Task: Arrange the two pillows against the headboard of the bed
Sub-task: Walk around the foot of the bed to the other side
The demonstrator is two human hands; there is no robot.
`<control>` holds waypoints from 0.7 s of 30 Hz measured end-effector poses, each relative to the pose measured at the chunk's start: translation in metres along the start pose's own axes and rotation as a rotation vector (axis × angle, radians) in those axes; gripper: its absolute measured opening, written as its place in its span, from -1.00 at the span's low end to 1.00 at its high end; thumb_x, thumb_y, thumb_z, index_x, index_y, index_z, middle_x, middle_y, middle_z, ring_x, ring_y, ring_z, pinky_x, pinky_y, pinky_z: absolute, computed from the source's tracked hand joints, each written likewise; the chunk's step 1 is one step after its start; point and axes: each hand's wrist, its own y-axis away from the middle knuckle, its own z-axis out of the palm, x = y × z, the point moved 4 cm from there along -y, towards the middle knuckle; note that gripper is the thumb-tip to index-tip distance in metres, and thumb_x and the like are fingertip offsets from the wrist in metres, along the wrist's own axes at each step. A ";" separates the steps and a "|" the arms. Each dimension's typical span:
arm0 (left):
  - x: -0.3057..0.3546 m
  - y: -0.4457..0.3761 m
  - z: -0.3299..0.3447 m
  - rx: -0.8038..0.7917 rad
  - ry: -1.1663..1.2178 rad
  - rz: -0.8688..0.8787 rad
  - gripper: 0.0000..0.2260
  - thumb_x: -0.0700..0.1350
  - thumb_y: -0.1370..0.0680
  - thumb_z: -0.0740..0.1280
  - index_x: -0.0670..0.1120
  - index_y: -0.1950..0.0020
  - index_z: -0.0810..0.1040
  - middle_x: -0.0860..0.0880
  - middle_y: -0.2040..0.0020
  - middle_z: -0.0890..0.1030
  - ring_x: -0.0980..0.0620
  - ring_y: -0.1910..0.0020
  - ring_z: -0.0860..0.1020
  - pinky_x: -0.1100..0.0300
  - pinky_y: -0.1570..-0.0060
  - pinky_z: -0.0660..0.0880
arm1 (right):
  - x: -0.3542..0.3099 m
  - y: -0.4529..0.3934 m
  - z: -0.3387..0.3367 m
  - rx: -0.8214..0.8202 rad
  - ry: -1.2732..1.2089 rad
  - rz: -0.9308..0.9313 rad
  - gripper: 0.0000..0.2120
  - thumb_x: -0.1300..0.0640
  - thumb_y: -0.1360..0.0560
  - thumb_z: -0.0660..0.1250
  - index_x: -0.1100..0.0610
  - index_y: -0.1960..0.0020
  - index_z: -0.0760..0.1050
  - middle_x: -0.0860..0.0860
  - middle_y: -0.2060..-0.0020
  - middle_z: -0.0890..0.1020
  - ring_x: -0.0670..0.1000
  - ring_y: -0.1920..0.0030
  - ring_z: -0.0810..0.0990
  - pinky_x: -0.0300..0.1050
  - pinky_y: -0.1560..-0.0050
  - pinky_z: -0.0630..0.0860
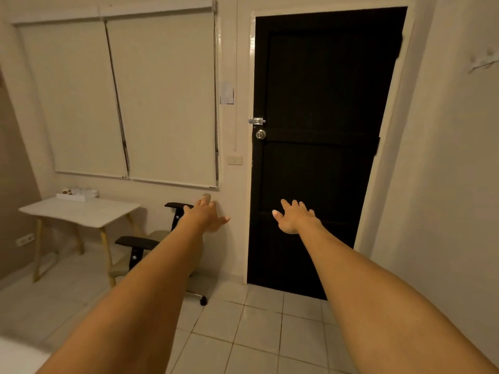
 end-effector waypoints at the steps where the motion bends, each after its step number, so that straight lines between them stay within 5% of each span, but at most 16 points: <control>1: -0.002 -0.013 0.001 0.006 0.006 -0.004 -0.30 0.23 -0.59 0.10 -0.13 -0.59 -0.01 -0.15 -0.61 -0.07 -0.17 -0.58 -0.05 -0.23 -0.52 -0.03 | -0.002 -0.016 0.001 -0.001 -0.002 -0.011 -0.39 -0.15 -0.65 -0.06 0.05 -0.60 -0.13 0.16 -0.59 -0.04 0.19 -0.59 -0.11 0.20 -0.54 -0.07; 8: -0.015 -0.107 0.016 0.004 -0.007 -0.146 -0.32 0.24 -0.60 0.07 -0.15 -0.57 0.08 -0.18 -0.58 0.09 -0.17 -0.56 0.07 -0.19 -0.49 0.06 | -0.013 -0.135 0.016 -0.021 0.010 -0.112 -0.40 -0.15 -0.65 -0.05 0.05 -0.60 -0.13 0.15 -0.59 -0.03 0.18 -0.59 -0.11 0.20 -0.53 -0.07; 21: -0.086 -0.226 0.033 -0.003 -0.007 -0.482 -0.28 0.27 -0.59 0.06 -0.14 -0.59 0.00 -0.14 -0.61 -0.02 -0.14 -0.58 0.01 -0.20 -0.51 0.03 | -0.097 -0.317 0.018 -0.037 0.037 -0.435 -0.40 -0.14 -0.65 -0.07 0.06 -0.61 -0.11 0.14 -0.59 0.02 0.19 -0.58 0.00 0.19 -0.51 -0.01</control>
